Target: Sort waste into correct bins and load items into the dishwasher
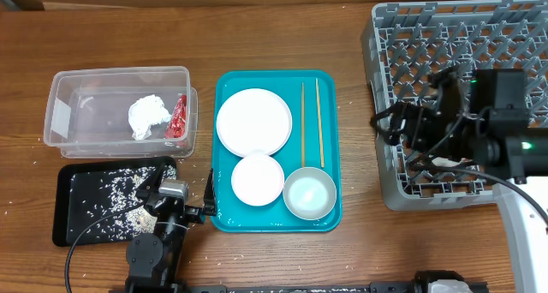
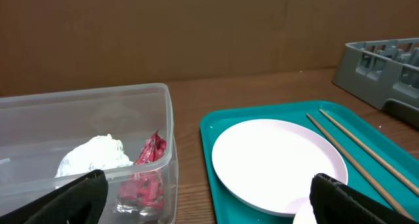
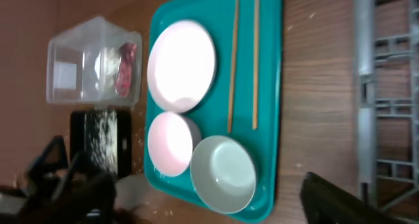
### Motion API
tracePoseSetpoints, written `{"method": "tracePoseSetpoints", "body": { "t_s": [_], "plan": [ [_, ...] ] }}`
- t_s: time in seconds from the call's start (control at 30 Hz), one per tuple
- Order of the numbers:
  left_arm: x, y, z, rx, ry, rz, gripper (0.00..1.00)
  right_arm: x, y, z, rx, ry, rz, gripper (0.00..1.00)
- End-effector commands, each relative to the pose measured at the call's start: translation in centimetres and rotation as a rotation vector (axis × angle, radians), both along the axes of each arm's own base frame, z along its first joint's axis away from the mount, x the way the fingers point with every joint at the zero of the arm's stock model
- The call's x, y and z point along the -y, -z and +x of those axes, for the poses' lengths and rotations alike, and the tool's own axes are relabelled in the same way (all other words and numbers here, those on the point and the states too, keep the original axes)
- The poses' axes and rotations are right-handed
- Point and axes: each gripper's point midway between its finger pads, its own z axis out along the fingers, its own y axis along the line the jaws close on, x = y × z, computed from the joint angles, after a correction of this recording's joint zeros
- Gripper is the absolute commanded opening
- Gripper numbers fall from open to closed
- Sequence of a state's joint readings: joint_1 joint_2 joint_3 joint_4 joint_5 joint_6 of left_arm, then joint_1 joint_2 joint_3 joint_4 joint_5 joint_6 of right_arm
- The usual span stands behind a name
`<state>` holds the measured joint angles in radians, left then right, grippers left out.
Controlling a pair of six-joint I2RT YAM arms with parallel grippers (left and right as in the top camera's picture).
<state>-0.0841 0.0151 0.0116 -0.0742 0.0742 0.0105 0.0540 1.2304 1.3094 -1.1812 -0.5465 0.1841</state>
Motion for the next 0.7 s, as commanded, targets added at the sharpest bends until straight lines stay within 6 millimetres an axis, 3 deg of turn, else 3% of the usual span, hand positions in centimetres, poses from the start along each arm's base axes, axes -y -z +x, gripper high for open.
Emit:
{"method": "tracePoseSetpoints", "body": {
  "t_s": [0.0,0.1,0.13,0.23,0.27,0.37,0.5,0.67],
  "plan": [
    [-0.4,0.1,0.0,0.007,-0.017,0.012,1.0,-5.0,1.2,-2.1,-0.051,-0.166,-0.013,0.84],
    [-0.4,0.1,0.0,0.007,-0.017,0.012,1.0,-7.4,4.3,-2.0,-0.089,-0.117,-0.152,0.81],
    [-0.4,0.1,0.0,0.007,-0.017,0.012,1.0,-7.7,5.1,-1.0,-0.071,-0.076,-0.211,0.79],
    [-0.4,0.1,0.0,0.007,-0.017,0.012,1.0,-9.2,7.2,2.5,-0.026,-0.007,-0.264,0.56],
    [-0.4,0.1,0.0,0.007,-0.017,0.012,1.0,-9.6,7.7,3.0,-0.025,-0.009,-0.261,0.54],
    [-0.3,0.1,0.0,0.007,-0.016,0.012,1.0,-12.0,11.5,6.9,-0.004,-0.017,-0.255,0.53],
    [-0.4,0.1,0.0,0.007,-0.017,0.012,1.0,-12.6,16.6,9.8,-0.03,0.001,-0.287,0.53],
    [-0.4,0.1,0.0,0.007,-0.017,0.012,1.0,-11.6,20.8,11.0,-0.06,0.042,-0.371,0.5]
  ]
}}
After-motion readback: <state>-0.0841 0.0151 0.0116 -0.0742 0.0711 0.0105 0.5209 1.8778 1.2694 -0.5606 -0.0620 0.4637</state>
